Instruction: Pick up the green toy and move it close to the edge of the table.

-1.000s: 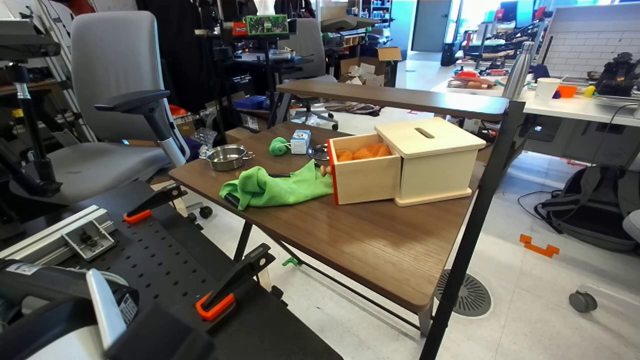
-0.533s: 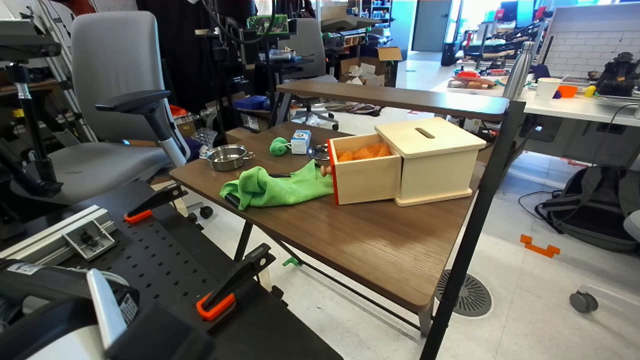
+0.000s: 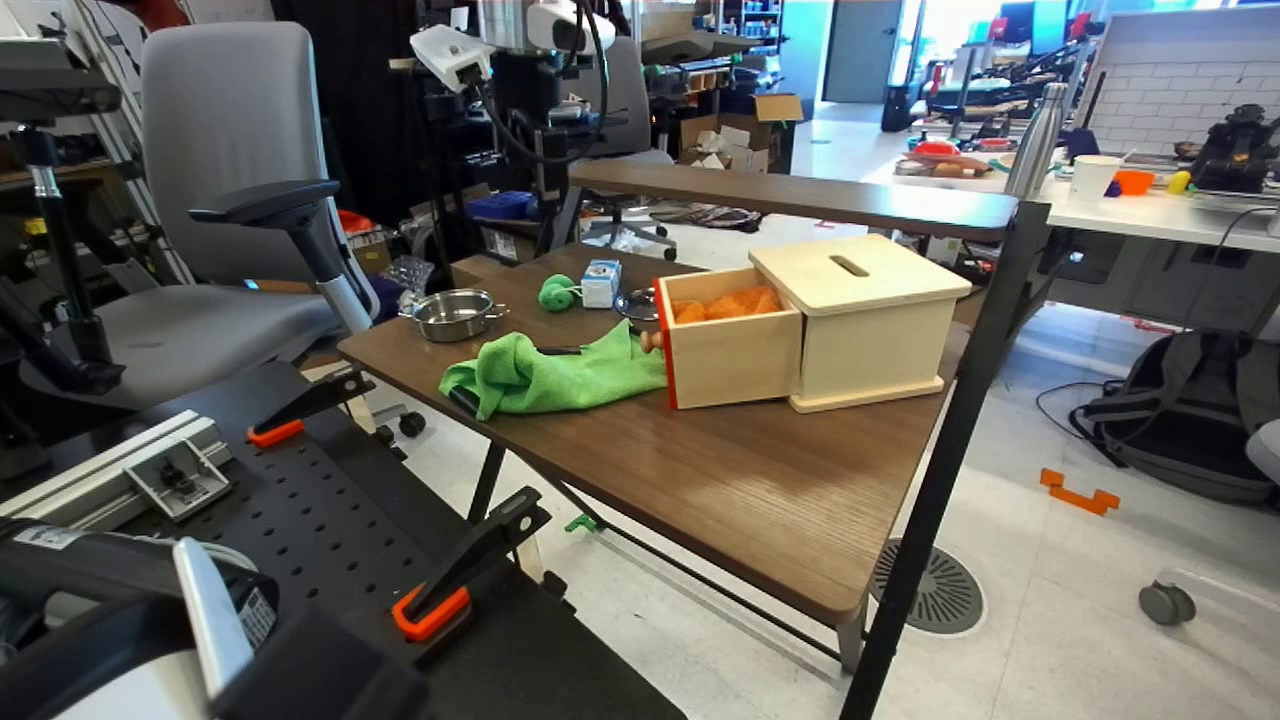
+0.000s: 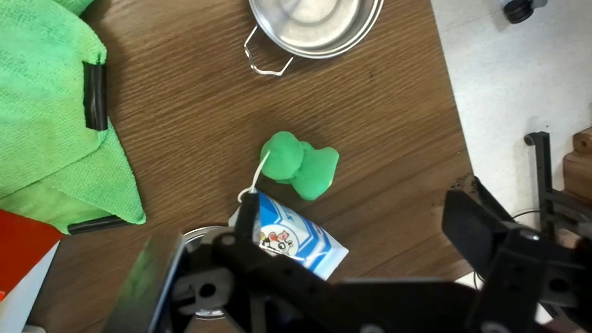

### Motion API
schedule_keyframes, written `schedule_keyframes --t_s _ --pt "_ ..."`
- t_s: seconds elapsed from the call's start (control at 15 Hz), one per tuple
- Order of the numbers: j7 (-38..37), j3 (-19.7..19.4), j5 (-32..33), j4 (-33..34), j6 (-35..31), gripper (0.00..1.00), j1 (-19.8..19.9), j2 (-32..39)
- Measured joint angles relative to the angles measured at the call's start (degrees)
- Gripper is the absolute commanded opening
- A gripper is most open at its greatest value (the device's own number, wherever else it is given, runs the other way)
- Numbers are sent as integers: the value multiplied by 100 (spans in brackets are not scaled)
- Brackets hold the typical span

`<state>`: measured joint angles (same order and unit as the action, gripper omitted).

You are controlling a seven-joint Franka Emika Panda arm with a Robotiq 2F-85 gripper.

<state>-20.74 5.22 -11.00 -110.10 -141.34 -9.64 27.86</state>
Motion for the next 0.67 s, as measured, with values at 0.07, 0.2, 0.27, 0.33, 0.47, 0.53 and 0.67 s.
schedule_keyframes --t_s 0.07,0.2,0.27,0.33,0.47,0.53,0.67 --pt "-40 -40 75 90 0 100 -20 144" --pt "-117 -105 195 239 0 100 -78 400" --pt "-156 -136 255 306 0 100 -117 511" --pt "-206 -166 297 369 1 100 -162 613" --pt "-287 -223 359 493 2 100 -263 794" --pt "-339 -249 397 556 2 100 -308 876" --pt "-435 -305 464 707 2 100 -402 1038"
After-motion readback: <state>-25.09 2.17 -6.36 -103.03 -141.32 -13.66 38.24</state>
